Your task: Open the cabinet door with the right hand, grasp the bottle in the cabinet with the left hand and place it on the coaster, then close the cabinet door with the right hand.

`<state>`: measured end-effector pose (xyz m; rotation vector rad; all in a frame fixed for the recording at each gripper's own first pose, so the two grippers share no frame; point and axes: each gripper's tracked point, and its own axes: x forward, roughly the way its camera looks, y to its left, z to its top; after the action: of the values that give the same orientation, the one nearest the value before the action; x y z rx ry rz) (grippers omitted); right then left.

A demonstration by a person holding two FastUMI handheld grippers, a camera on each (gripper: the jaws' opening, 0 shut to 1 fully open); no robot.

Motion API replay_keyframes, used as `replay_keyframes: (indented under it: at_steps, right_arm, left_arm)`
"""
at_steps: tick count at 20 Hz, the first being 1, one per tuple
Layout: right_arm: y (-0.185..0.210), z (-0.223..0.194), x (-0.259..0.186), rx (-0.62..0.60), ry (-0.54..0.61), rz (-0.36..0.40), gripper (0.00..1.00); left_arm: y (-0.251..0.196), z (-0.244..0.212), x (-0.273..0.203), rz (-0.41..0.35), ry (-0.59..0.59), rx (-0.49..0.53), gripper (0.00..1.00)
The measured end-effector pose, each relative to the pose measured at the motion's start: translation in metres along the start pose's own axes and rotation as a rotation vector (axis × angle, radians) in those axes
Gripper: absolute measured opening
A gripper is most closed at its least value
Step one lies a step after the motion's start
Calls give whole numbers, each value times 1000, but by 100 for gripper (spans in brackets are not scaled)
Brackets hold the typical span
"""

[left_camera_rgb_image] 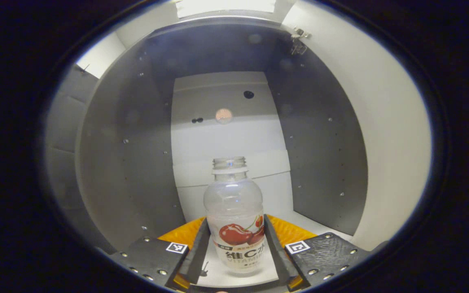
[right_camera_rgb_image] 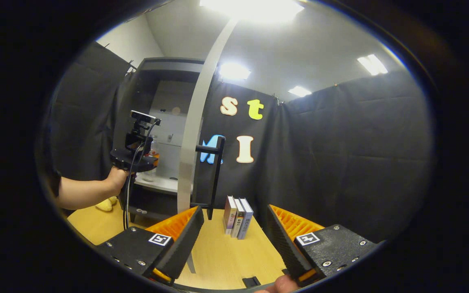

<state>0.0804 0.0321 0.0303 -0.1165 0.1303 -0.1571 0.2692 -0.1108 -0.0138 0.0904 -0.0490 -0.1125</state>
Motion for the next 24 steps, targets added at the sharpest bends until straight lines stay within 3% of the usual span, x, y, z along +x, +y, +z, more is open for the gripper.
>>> replay_keyframes:
  at_steps: [1,2,3,6,10,11,12,15,19,24]
  right_arm:
    - [-4,-4,0,14,0,15,95]
    - [-9,-5,-1,27,-3,28,96]
    - [-16,-6,-2,40,-5,42,96]
    - [-34,-14,-3,59,-5,76,95]
    - [-49,-25,-5,79,-14,125,95]
    - [-53,-29,-3,79,-15,136,95]
    - [-54,-32,-2,78,-17,153,95]
    - [-56,-47,5,79,-13,207,95]
    - [-67,-67,18,92,-3,208,95]
    - [-76,-106,35,100,70,148,95]
  left_arm:
    - [1,4,-4,7,-7,5,67]
    - [2,8,-6,15,-15,10,76]
    - [6,12,-9,34,-20,15,72]
    - [19,25,-19,137,-38,62,72]
    - [18,26,-19,176,-31,41,76]
    - [19,27,-20,198,-29,36,67]
    - [17,28,-21,226,-24,39,75]
    - [16,26,-19,298,3,56,75]
    - [15,27,-20,369,-25,70,75]
    - [19,26,-20,416,-34,85,75]
